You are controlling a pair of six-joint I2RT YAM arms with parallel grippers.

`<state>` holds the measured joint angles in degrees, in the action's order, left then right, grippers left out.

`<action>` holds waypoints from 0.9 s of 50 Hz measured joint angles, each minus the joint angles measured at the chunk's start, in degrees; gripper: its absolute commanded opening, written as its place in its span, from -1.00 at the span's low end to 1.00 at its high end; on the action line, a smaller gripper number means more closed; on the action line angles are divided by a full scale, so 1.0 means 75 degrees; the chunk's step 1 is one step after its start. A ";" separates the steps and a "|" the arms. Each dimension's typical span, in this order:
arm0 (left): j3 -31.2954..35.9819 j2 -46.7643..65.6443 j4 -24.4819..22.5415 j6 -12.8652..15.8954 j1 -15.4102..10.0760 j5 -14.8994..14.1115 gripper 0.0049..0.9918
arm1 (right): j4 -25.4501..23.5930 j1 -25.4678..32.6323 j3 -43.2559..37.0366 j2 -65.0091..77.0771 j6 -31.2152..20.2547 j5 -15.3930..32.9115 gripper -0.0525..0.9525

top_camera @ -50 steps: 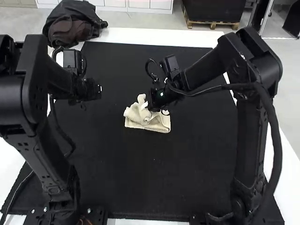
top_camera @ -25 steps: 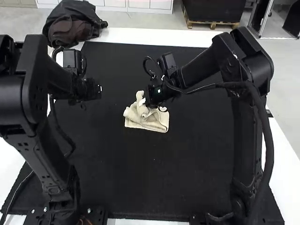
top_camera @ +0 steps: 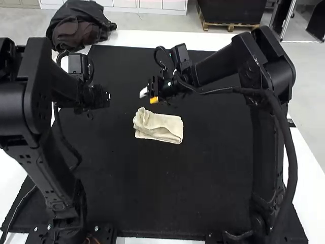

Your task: Fold the towel.

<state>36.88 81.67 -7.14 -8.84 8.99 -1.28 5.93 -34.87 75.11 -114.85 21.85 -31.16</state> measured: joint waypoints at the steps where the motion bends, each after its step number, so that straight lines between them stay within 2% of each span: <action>1: 0.0000 0.0000 0.0000 0.0000 0.0000 0.0000 0.96 | 0.0000 0.0003 0.0026 0.0003 0.0032 -0.0032 0.58; 6: 0.0000 0.0000 0.0000 0.0000 0.0000 0.0000 0.96 | -0.0044 0.0017 0.0090 0.0079 0.0128 -0.0122 0.58; 8: 0.0003 0.0000 0.0000 0.0000 0.0000 0.0000 0.96 | -0.0125 0.0041 0.0093 0.0149 0.0119 -0.0134 0.47; 10: 0.0003 0.0000 -0.0003 0.0000 0.0000 0.0000 0.96 | -0.0227 0.0079 0.0093 0.0224 0.0073 -0.0137 0.10; 12: 0.0000 0.0003 -0.0003 0.0000 0.0000 0.0000 0.96 | -0.0382 0.0134 0.0093 0.0306 -0.0032 -0.0137 -0.49; 13: 0.0000 0.0000 -0.0003 0.0000 0.0000 0.0000 0.96 | -0.0527 0.0184 0.0090 0.0373 -0.0131 -0.0137 -0.94; 17: 0.0000 0.0000 -0.0003 0.0000 0.0000 0.0000 0.96 | -0.0813 0.0405 0.0020 0.0597 -0.0487 -0.0108 -0.95; 27: 0.0000 0.0000 -0.0093 0.0003 0.0000 0.0000 0.96 | -0.0632 0.0866 -0.0912 0.1177 -0.1040 -0.0090 -0.95; 36: 0.0000 0.0000 -0.0178 0.0000 0.0000 -0.0003 0.96 | 0.0254 0.0866 -0.2171 0.1183 -0.1151 -0.0175 -0.95; 45: 0.0000 0.0000 -0.0224 0.0000 0.0000 -0.0003 0.96 | 0.0740 0.0866 -0.2492 0.0918 -0.1137 -0.0344 -0.95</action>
<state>36.88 81.67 -8.82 -8.84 8.99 -1.30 11.49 -28.38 56.42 -107.96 13.32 -33.74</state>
